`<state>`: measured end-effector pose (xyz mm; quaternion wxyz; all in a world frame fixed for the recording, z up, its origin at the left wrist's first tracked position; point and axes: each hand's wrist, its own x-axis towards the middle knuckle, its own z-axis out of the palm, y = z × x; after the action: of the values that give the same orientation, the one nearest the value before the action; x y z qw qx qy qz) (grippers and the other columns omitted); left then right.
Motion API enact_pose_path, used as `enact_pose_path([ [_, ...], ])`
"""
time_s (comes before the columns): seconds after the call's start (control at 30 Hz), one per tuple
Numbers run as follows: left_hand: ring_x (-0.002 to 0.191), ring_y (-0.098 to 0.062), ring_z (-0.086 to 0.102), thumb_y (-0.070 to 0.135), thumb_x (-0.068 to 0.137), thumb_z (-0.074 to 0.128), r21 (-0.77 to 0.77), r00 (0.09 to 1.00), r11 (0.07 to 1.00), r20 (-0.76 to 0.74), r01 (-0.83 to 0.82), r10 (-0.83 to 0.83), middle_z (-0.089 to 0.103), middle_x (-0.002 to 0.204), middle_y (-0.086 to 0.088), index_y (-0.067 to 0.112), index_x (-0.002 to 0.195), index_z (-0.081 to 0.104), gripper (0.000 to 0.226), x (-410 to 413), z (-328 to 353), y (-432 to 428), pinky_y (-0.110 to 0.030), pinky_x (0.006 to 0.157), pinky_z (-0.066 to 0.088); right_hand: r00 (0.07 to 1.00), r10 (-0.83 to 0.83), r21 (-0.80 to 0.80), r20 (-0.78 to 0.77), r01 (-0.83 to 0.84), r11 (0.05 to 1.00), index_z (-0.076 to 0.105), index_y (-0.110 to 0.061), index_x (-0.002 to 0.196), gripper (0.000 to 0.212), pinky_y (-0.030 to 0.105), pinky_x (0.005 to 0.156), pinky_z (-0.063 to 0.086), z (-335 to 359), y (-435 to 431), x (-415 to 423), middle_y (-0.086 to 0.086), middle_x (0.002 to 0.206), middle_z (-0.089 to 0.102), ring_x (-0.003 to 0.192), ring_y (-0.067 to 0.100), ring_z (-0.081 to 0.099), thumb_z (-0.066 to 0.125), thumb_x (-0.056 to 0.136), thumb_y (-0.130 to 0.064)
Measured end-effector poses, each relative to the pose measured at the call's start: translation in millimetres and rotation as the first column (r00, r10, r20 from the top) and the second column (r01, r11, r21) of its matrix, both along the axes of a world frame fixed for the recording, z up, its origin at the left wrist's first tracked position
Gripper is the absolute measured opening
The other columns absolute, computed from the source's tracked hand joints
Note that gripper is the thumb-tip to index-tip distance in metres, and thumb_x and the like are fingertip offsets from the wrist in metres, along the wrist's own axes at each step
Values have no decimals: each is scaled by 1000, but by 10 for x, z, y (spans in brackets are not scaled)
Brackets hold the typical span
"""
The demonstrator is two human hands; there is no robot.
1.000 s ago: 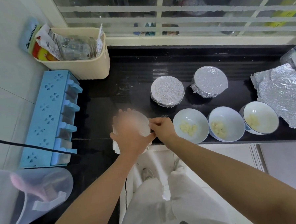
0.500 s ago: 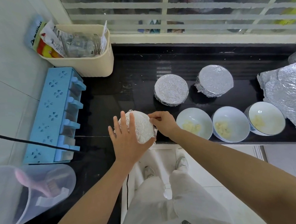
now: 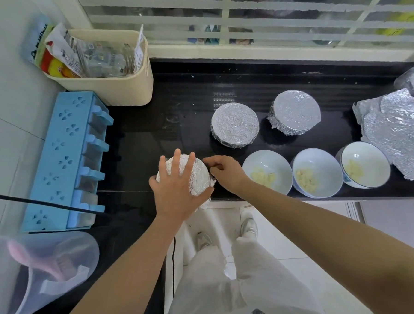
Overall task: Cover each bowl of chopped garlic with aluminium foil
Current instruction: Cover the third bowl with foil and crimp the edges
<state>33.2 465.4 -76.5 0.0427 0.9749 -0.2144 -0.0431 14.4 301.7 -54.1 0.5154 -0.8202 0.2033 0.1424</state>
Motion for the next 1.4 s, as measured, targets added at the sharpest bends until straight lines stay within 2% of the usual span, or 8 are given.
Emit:
enact_pose_path([
  [0.13,141,-37,29,86,72,35,-19,1000,1000,20,-3,3,26,160,-4,33,152,29,95,0,-9,-1,-56,88,43,991,-102,-62,88,108,992,62,-12,125,44,27,96,48,-14,13,-115,4,112,64,96,12,58,47,87,6],
  [0.27,139,-37,32,86,72,34,-18,1000,1000,30,-3,3,27,159,-5,33,151,30,95,3,-16,0,-55,89,44,997,7,-81,74,-1,997,69,-14,111,37,19,84,50,-15,13,-173,0,103,73,90,10,63,51,84,4],
  [0.5,135,-35,36,87,71,34,-12,999,1000,34,-9,9,30,157,-4,34,150,30,95,8,-16,3,-54,89,44,996,59,-92,72,-52,994,73,-18,101,36,26,83,53,42,12,-99,-7,98,73,87,11,67,53,82,4],
  [0.9,133,-36,36,86,70,38,-11,999,1000,35,-11,12,31,155,-4,34,150,30,96,5,-16,11,-55,89,45,995,80,-256,60,-62,965,69,-12,84,14,23,68,47,56,-2,8,-5,78,68,67,9,58,58,84,-4],
  [1.07,133,-34,36,86,71,40,-7,999,1000,37,-15,15,30,155,-3,35,150,30,95,6,-10,-4,-53,89,45,998,8,-218,60,5,976,71,-11,82,15,22,67,45,45,32,-29,-5,76,67,67,9,58,58,85,-4],
  [1.17,132,-34,37,86,71,38,-5,999,1000,42,-15,15,31,155,-3,34,150,31,94,1,-2,-7,-52,88,45,997,-16,-145,81,28,989,76,-12,90,24,22,72,48,88,49,-104,-4,80,68,74,14,61,56,85,1],
  [1.27,132,-35,38,85,71,36,-4,999,1000,49,-11,11,32,155,-4,33,150,32,95,-3,-6,-3,-52,87,45,991,72,-144,117,-55,988,73,-21,112,45,26,75,46,89,45,-240,9,86,61,78,21,54,54,82,5],
  [1.4,131,-36,38,84,71,37,-5,999,1000,53,-7,8,32,154,-5,32,150,32,95,0,-9,6,-52,87,45,991,71,-192,110,-48,980,69,-24,118,48,33,80,50,13,70,-300,1,87,56,77,17,53,57,81,3],
])
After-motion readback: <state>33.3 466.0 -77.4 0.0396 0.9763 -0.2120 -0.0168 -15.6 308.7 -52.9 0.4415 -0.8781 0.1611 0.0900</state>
